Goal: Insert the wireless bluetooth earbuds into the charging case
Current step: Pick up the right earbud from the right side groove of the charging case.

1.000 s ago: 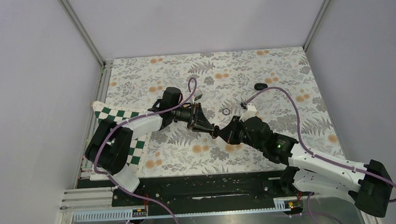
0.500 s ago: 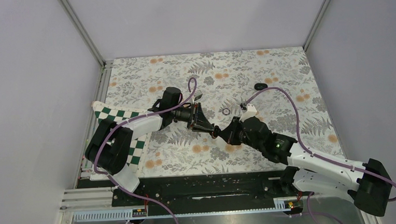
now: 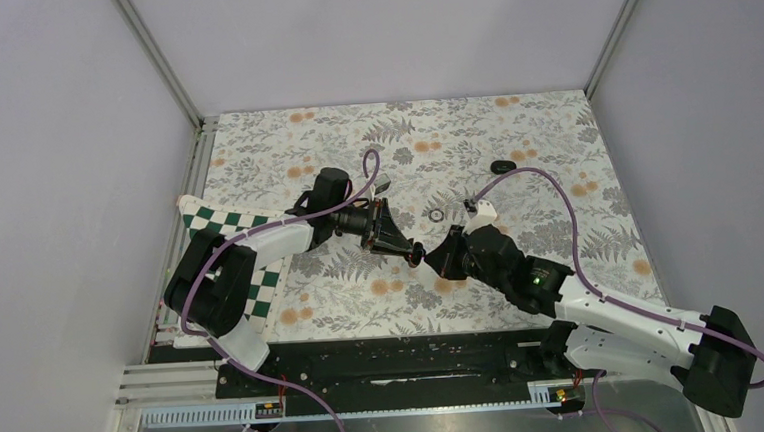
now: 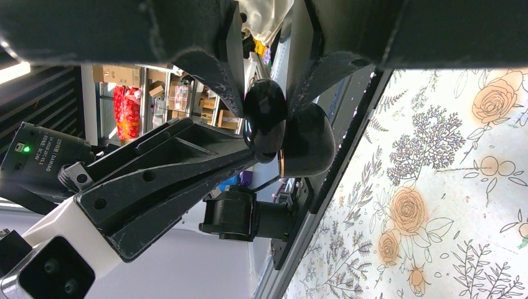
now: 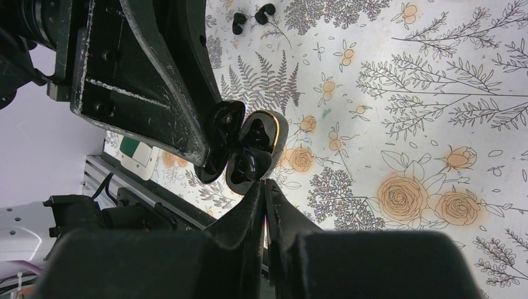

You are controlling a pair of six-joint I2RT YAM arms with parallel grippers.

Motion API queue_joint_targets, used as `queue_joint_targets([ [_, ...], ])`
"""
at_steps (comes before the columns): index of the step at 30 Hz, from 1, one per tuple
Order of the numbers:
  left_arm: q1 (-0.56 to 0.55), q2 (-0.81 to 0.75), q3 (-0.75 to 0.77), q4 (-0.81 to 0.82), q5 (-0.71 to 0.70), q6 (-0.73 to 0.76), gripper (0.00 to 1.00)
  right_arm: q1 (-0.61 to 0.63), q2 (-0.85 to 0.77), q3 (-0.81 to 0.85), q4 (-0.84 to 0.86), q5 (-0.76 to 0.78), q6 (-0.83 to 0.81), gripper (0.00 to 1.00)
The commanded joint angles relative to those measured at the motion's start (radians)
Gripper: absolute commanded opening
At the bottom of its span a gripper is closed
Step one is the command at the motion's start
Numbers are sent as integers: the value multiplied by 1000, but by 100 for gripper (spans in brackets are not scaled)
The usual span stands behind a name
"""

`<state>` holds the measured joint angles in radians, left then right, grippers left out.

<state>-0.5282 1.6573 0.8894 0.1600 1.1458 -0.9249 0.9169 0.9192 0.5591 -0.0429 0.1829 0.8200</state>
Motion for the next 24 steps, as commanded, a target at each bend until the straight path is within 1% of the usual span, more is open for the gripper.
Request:
queue_joint_targets([
  [1, 0, -41, 3, 41, 26, 1, 0, -3, -18, 44, 3, 36, -12, 10],
  [4, 1, -38, 3, 42, 26, 1, 0, -3, -30, 40, 4, 38, -11, 13],
  [10, 1, -42, 5, 46, 29, -4, 0, -3, -53, 26, 6, 37, 1, 25],
  [11, 0, -43, 5, 48, 28, -4, 0, -3, -57, 22, 9, 38, 5, 28],
  [12, 0, -44, 5, 47, 29, -4, 0, -3, -60, 16, 15, 39, 9, 33],
  [13, 0, -45, 5, 48, 28, -5, 0, -3, -61, 12, 23, 38, 14, 40],
  [14, 0, -45, 5, 48, 28, -6, 0, -3, -60, 7, 31, 37, 17, 45],
  [16, 1, -46, 5, 51, 29, -9, 0, -3, -48, 2, 59, 31, 27, 51],
  [20, 1, -52, 4, 51, 29, -9, 0, -2, -23, -14, 110, 12, 48, 52],
  [24, 1, -58, 1, 50, 30, -8, 0, -3, -18, -28, 134, 24, 53, 49],
])
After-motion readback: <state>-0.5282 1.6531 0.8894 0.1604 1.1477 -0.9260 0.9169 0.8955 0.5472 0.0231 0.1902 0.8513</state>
